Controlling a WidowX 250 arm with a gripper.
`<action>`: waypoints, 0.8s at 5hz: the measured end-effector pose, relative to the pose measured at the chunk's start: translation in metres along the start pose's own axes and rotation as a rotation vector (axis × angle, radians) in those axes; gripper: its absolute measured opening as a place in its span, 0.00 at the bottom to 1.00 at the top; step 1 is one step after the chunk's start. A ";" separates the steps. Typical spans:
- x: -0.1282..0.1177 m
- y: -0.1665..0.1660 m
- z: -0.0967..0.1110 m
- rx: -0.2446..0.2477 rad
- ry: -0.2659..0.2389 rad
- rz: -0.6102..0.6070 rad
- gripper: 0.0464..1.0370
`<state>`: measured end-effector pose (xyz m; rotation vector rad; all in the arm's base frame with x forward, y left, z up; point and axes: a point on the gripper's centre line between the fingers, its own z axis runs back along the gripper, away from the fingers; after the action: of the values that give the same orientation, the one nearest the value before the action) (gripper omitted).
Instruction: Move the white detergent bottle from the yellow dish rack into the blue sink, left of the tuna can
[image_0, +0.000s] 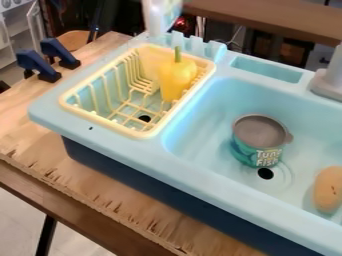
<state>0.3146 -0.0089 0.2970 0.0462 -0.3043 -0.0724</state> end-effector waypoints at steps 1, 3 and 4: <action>-0.003 -0.029 0.002 -0.044 0.016 -0.045 0.34; -0.034 -0.081 -0.018 -0.137 0.172 -0.130 0.34; -0.049 -0.086 -0.035 -0.148 0.252 -0.149 0.34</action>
<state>0.2732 -0.0898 0.2444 -0.0692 -0.0427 -0.2348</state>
